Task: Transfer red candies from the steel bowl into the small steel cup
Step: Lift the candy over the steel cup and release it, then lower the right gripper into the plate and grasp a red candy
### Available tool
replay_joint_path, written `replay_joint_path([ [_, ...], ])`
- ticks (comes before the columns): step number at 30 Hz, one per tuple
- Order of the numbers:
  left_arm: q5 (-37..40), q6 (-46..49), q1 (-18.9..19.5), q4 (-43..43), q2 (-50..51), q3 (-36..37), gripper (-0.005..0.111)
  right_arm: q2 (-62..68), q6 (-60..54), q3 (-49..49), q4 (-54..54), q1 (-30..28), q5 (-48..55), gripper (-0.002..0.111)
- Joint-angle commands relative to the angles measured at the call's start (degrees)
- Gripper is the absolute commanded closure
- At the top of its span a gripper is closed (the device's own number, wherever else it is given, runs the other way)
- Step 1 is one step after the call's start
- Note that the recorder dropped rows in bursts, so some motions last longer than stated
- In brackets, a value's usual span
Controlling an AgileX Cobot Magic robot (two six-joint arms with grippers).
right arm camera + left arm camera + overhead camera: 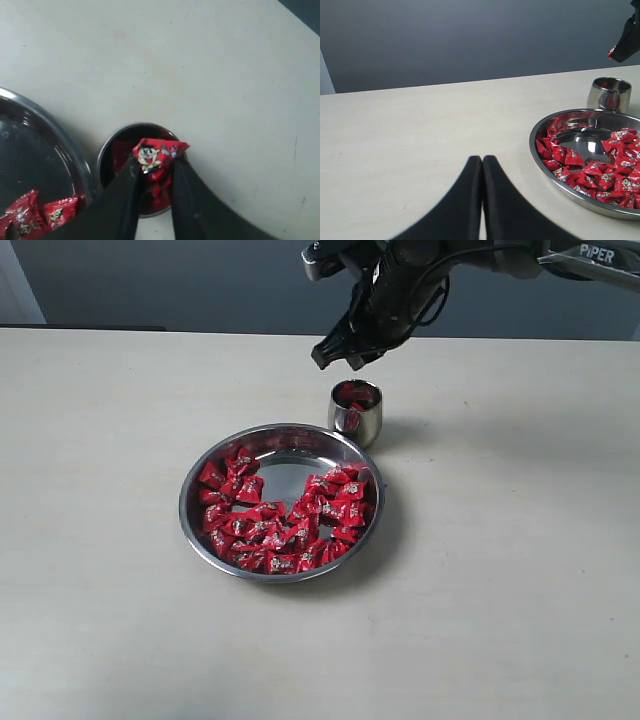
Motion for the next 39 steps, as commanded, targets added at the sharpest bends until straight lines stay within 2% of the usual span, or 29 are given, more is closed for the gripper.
replay_joint_path([
  [1, -0.33, -0.13, -0.41, 0.06, -0.26, 0.04, 0.106, -0.13, 0.10, -0.21, 1.37, -0.27, 0.45, 0.102],
  [5, -0.33, -0.13, -0.41, 0.06, -0.26, 0.04, 0.106, -0.13, 0.10, -0.21, 2.23, -0.27, 0.76, 0.081],
  [7, -0.33, -0.13, -0.41, 0.06, -0.26, 0.04, 0.106, -0.13, 0.10, -0.21, 2.09, -0.27, 0.76, 0.075],
  [16, -0.33, -0.13, -0.41, 0.06, -0.26, 0.04, 0.106, -0.13, 0.74, -0.21, 2.41, -0.27, 0.90, 0.074],
  [18, -0.33, -0.13, -0.41, 0.06, -0.26, 0.04, 0.106, -0.13, 0.12, -0.21, 8.07, -0.15, 1.93, 0.074],
  [21, -0.33, -0.13, -0.41, 0.06, -0.26, 0.04, 0.106, -0.13, -8.94, -0.21, 19.93, 1.15, 4.59, 0.074],
  [23, -0.33, -0.13, -0.41, 0.06, -0.26, 0.04, 0.106, -0.13, -13.51, -0.21, 23.73, 2.63, 5.01, 0.074],
  [25, -0.33, -0.13, -0.41, 0.06, -0.26, 0.04, 0.106, -0.13, -14.86, -0.21, 24.40, 4.40, 3.68, 0.073],
  [30, -0.33, -0.13, -0.41, 0.06, -0.26, 0.04, 0.106, 2.16, -15.65, -0.21, 23.86, 7.09, 1.90, 0.057],
  [39, -0.33, -0.13, -0.41, 0.06, -0.26, 0.04, 0.106, 9.02, -15.65, -0.21, 23.86, 7.95, 3.73, 0.057],
])
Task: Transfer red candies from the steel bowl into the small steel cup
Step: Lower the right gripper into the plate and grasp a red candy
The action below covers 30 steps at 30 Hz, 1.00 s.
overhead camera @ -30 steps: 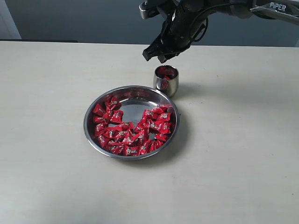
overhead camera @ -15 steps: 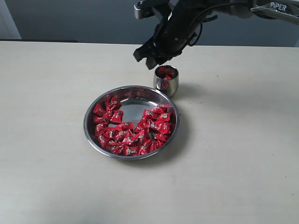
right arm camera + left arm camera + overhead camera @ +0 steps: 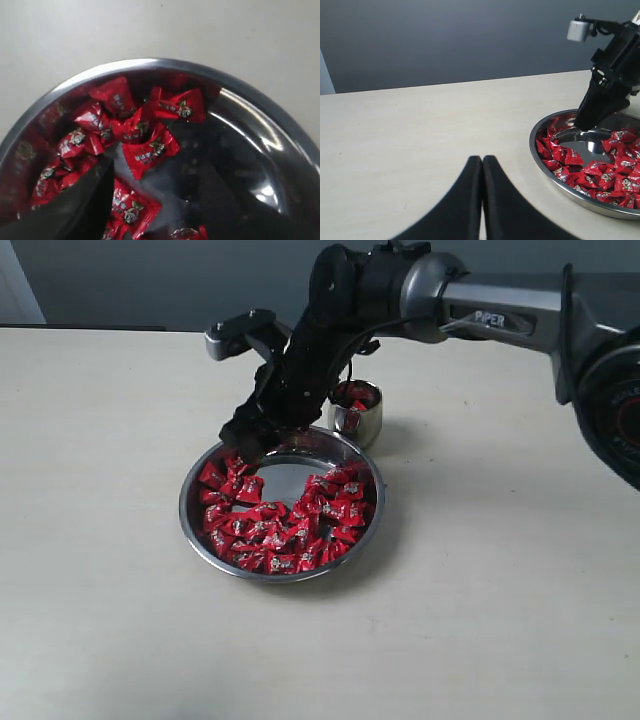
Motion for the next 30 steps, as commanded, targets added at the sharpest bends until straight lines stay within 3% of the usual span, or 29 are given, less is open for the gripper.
replay_joint_path([
  [1, -0.33, -0.13, -0.41, 0.06, -0.26, 0.04, 0.106, 2.41, -0.52, -0.21, 0.32, -0.03, 0.28, 0.057],
  [11, -0.33, -0.13, -0.41, 0.06, -0.26, 0.04, 0.106, 4.20, -0.52, -0.21, 2.25, 0.92, -2.96, 0.057],
  [30, -0.33, -0.13, -0.41, 0.06, -0.26, 0.04, 0.106, 5.20, 1.17, -0.21, -9.15, 4.47, -4.95, 0.058],
])
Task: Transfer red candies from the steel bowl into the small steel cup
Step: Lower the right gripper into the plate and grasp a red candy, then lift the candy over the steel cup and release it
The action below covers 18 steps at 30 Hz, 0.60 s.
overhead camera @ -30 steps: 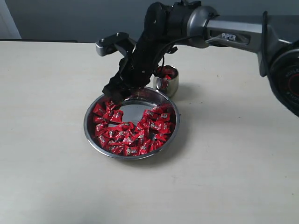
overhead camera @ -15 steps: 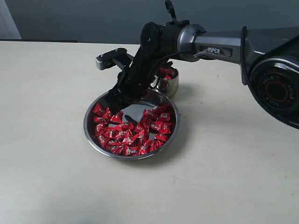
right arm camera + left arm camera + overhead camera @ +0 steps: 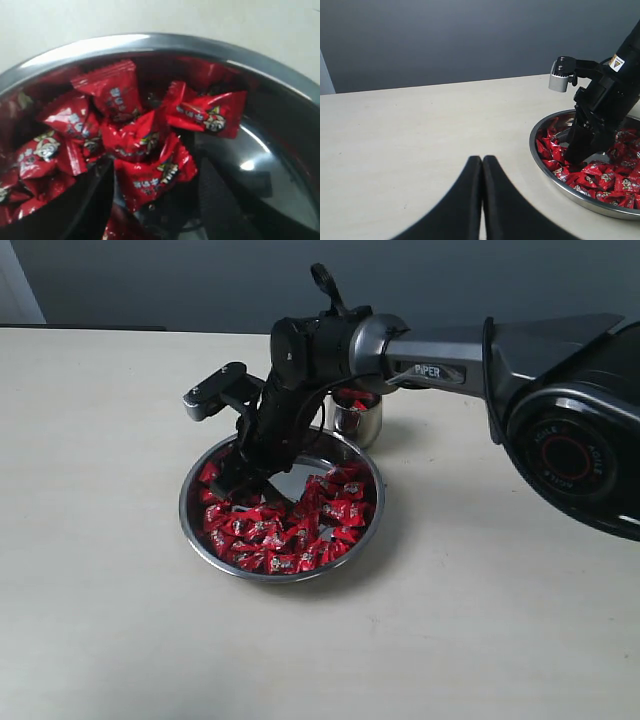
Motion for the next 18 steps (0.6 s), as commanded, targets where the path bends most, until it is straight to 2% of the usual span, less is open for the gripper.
replay_joint_path([
  [1, -0.33, -0.13, -0.41, 0.06, -0.26, 0.04, 0.106, -0.20, 0.59, -0.21, -1.87, -0.07, 0.34, 0.058],
  [5, -0.33, -0.13, -0.41, 0.06, -0.26, 0.04, 0.106, 0.14, 0.59, -0.21, -1.87, -0.07, 0.34, 0.061],
  [8, -0.33, -0.13, -0.41, 0.06, -0.26, 0.04, 0.106, 0.17, 0.59, -0.21, -1.87, -0.07, 0.58, 0.085],
  [13, -0.33, -0.13, -0.41, 0.06, -0.26, 0.04, 0.106, -1.32, 0.62, -0.21, -2.20, -0.07, 1.94, 0.109],
  [18, -0.33, -0.13, -0.41, 0.06, -0.26, 0.04, 0.106, -8.31, 5.02, -0.21, -12.09, -0.19, 2.37, 0.109],
])
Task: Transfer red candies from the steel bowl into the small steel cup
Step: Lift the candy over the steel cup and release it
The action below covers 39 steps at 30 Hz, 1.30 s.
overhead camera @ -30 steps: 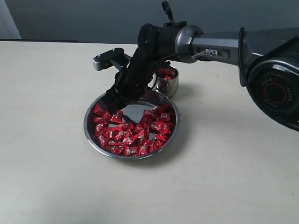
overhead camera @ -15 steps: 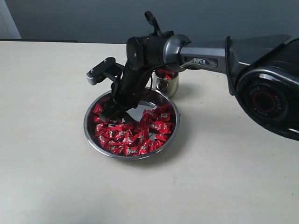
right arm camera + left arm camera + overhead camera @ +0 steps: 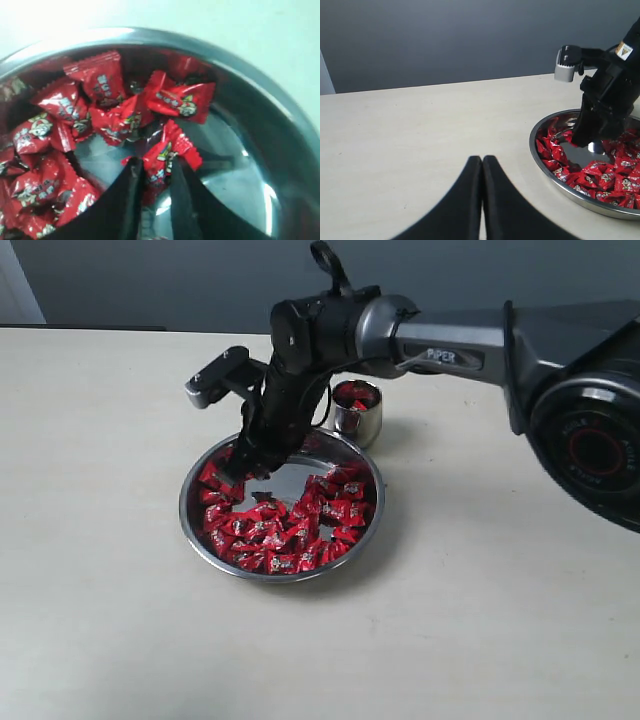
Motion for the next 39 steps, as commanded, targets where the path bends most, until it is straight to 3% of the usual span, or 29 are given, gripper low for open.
replay_joint_path([
  [1, -0.33, -0.13, -0.41, 0.06, -0.26, 0.04, 0.106, -7.22, 4.49, -0.21, -10.30, -0.19, 0.31, 0.109],
  [4, -0.33, -0.13, -0.41, 0.06, -0.26, 0.04, 0.106, -10.37, 7.53, -0.21, -16.61, -0.63, 0.54, 0.109],
  [11, -0.33, -0.13, -0.41, 0.06, -0.26, 0.04, 0.106, -14.15, 10.76, -0.21, -17.25, -6.68, 1.21, 0.109],
  [18, -0.33, -0.13, -0.41, 0.06, -0.26, 0.04, 0.106, -13.33, 10.54, -0.21, -8.28, -12.76, 1.35, 0.109],
  [31, -0.33, -0.13, -0.41, 0.06, -0.26, 0.04, 0.106, -8.69, 10.52, -0.11, -5.23, -13.77, 1.96, 0.109],
  [33, -0.33, -0.13, -0.41, 0.06, -0.26, 0.04, 0.106, -7.96, 10.52, -0.11, -5.23, -13.77, 2.00, 0.104],
  [39, -0.33, -0.13, -0.41, 0.06, -0.26, 0.04, 0.106, -7.73, 10.52, -0.11, -5.52, -13.77, 1.79, 0.074],
])
